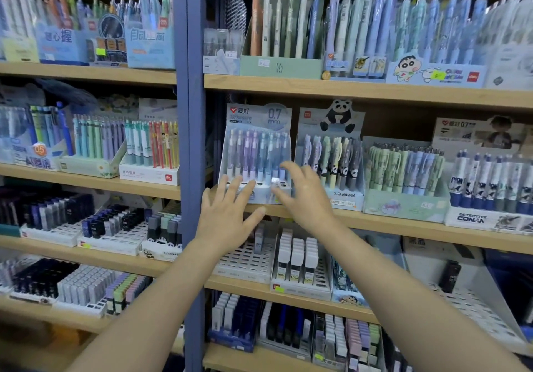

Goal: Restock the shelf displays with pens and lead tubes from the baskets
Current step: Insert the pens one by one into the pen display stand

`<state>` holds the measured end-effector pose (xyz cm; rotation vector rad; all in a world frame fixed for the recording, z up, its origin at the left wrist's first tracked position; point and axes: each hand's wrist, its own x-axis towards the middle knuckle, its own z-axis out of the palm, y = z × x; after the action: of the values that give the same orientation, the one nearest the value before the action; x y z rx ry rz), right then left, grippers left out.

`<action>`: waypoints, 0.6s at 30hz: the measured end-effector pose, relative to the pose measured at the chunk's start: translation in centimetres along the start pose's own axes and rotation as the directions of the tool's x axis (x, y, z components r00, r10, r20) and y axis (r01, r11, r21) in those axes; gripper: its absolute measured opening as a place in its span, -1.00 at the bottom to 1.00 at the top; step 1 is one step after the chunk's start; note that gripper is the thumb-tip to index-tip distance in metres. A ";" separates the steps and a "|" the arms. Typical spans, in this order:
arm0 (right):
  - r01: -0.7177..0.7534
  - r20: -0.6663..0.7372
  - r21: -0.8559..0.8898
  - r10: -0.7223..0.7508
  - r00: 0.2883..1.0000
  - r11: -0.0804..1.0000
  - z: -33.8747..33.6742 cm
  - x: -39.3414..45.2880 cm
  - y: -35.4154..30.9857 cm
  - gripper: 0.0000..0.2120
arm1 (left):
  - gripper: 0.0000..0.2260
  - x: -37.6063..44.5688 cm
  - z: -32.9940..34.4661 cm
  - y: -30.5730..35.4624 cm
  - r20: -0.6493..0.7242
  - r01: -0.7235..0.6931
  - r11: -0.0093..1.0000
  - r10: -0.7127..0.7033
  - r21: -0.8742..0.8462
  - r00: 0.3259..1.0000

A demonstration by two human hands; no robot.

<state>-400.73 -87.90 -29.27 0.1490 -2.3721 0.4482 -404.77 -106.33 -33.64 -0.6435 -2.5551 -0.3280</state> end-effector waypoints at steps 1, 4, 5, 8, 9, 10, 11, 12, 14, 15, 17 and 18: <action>-0.005 0.003 -0.001 0.005 1.000 1.000 0.5 -0.1 0.2 -0.60 | -0.30 0.4 0.0 -0.3 0.011 -0.008 1.000 0.008 0.001 1.000; 0.002 -0.055 -0.021 -0.003 0.999 1.000 1.7 0.6 0.4 -0.76 | -0.25 1.0 0.5 -1.2 0.017 -0.025 1.000 0.025 0.012 1.000; 0.008 -0.075 -0.053 -0.012 0.997 0.999 2.0 0.9 0.4 -0.78 | -0.28 1.2 0.7 -1.3 0.016 -0.027 1.000 0.027 0.013 1.000; 0.015 -0.105 -0.123 -0.028 0.994 0.992 2.4 1.3 0.5 -0.79 | -0.33 1.6 0.5 -1.4 0.035 -0.029 0.999 0.028 0.014 0.999; 0.016 -0.116 -0.114 -0.030 0.993 0.993 2.5 1.2 0.5 -0.79 | -0.34 1.6 0.2 -1.3 0.045 -0.029 1.000 0.028 0.011 0.999; 0.021 -0.135 -0.089 -0.033 0.990 0.996 2.4 0.8 0.4 -0.78 | -0.35 1.4 0.0 -1.2 0.045 -0.031 1.000 0.031 -0.003 0.998; 0.030 -0.161 -0.052 -0.038 0.986 0.998 2.4 0.3 0.3 -0.78 | -0.36 0.8 0.0 -1.1 0.013 -0.045 0.999 0.045 -0.026 0.999; 0.048 -0.201 -0.016 -0.050 0.978 0.999 2.3 -0.6 0.1 -0.78 | -0.38 -0.1 0.3 -1.0 -0.066 -0.072 0.996 0.069 -0.052 0.995; 0.090 -0.253 0.073 -0.068 0.965 0.993 2.5 -3.5 -0.3 -0.77 | -0.44 -3.4 1.8 -0.9 -0.295 -0.124 0.985 0.085 -0.117 0.952; 0.091 -0.247 0.130 -0.057 0.967 0.987 2.8 -5.5 -0.4 -0.77 | -0.47 -5.5 3.1 -1.0 -0.390 -0.132 0.980 0.063 -0.152 0.919; 0.051 -0.158 0.240 -0.013 0.987 0.970 4.4 -10.4 -0.2 -0.78 | -0.54 -10.1 7.3 -1.8 -0.438 -0.085 0.975 -0.015 -0.207 0.899; 0.006 -0.076 0.285 0.016 0.997 0.958 5.9 -13.0 0.2 -0.79 | -0.57 -12.4 10.0 -2.3 -0.400 -0.041 0.974 -0.052 -0.222 0.915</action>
<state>-394.78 -90.06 -42.10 0.2533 -2.2215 0.7844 -400.27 -109.66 -48.67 -0.5784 -2.1386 -0.6876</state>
